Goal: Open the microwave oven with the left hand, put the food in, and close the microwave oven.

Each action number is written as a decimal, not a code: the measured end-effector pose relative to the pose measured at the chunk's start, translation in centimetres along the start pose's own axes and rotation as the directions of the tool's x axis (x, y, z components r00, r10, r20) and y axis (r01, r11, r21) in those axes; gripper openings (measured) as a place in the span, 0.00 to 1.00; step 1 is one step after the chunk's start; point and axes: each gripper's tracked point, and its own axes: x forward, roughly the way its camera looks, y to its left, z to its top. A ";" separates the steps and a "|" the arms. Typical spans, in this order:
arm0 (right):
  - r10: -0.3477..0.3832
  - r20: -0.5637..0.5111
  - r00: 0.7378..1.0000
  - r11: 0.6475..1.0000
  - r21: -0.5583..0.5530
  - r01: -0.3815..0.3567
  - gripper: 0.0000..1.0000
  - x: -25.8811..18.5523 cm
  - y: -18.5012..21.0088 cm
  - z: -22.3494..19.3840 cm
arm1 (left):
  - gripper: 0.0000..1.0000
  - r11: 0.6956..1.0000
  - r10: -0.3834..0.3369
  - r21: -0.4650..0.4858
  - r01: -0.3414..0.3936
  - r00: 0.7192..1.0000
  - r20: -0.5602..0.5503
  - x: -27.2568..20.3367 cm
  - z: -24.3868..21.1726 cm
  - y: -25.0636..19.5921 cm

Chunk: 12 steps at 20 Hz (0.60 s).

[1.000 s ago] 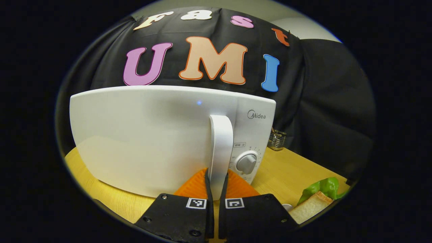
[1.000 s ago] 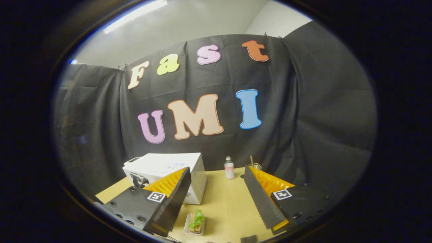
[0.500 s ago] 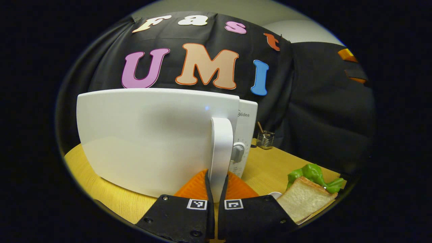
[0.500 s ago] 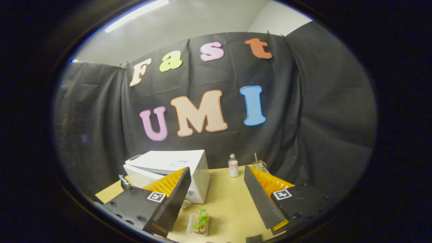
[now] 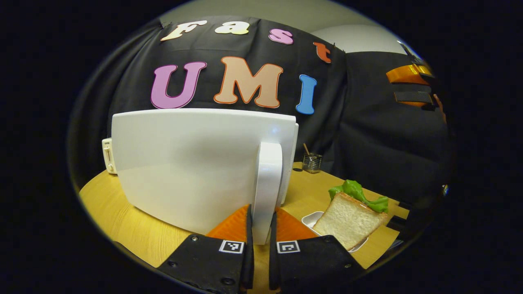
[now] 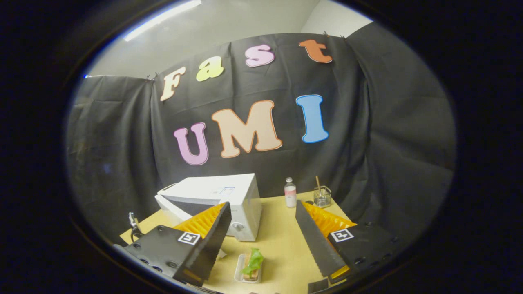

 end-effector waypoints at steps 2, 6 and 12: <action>0.000 0.001 1.000 1.000 0.006 0.000 0.92 -0.5 0.0 -0.5 | 0.19 1.000 0.020 -0.008 -0.020 1.000 -0.005 -1.1 -0.2 0.4; -0.006 -0.019 1.000 1.000 0.014 0.006 0.92 -1.0 -0.3 -2.2 | 0.33 0.995 0.080 -0.060 -0.079 0.997 0.009 -3.4 -0.6 2.1; 0.011 -0.049 0.999 1.000 0.021 -0.010 0.92 -0.8 0.1 -4.5 | 0.91 0.986 0.150 -0.069 -0.150 0.989 0.000 -7.1 -1.2 4.7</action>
